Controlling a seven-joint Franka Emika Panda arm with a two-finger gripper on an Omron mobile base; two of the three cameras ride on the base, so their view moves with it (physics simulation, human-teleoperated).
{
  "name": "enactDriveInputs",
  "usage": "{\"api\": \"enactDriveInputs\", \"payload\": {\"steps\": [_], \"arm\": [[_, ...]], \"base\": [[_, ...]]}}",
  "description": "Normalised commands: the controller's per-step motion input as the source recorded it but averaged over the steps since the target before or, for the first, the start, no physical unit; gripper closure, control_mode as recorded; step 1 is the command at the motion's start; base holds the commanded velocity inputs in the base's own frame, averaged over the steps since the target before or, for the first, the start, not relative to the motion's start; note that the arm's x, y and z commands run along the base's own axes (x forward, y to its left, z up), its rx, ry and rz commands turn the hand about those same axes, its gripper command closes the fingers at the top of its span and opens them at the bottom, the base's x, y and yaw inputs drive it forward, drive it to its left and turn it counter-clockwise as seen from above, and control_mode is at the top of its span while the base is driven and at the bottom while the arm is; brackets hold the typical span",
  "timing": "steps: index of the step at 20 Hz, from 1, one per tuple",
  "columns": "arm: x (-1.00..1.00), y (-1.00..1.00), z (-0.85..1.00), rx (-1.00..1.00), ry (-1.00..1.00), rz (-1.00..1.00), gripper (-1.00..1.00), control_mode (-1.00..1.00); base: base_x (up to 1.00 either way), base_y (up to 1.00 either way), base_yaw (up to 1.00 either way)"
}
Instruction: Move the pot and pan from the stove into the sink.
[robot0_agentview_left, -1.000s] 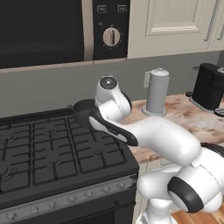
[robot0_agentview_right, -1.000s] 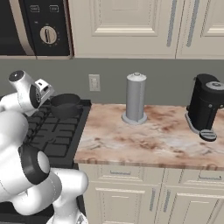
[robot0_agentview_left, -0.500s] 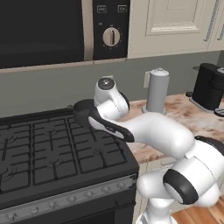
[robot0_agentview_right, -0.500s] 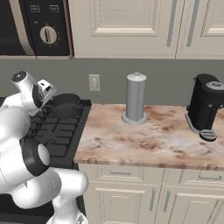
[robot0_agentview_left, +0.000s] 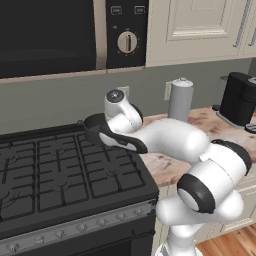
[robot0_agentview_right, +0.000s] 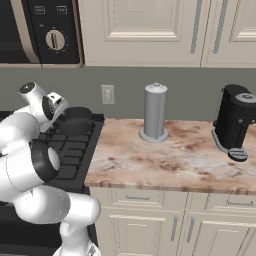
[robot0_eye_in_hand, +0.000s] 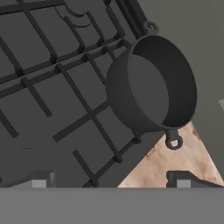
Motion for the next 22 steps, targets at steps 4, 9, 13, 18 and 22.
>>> {"api": "enactDriveInputs", "payload": {"steps": [4, 9, 13, 18, 22], "arm": [[0.09, 0.04, -0.13, -0.03, 0.03, 0.00, -1.00, -1.00], [0.00, 0.00, -0.01, 0.00, 0.00, 0.00, -1.00, -1.00], [0.09, 0.04, -0.27, -0.06, 0.05, 0.00, -1.00, -1.00], [0.20, 0.02, -0.33, -0.05, 0.06, 0.00, -1.00, -1.00], [0.35, 0.01, -0.33, -0.02, 0.06, 0.00, -1.00, -1.00]], "base": [[0.00, 0.00, 0.00], [0.00, 0.00, 0.00], [0.00, 0.00, 0.00], [0.00, 0.00, 0.00], [0.00, 0.00, 0.00]]}}
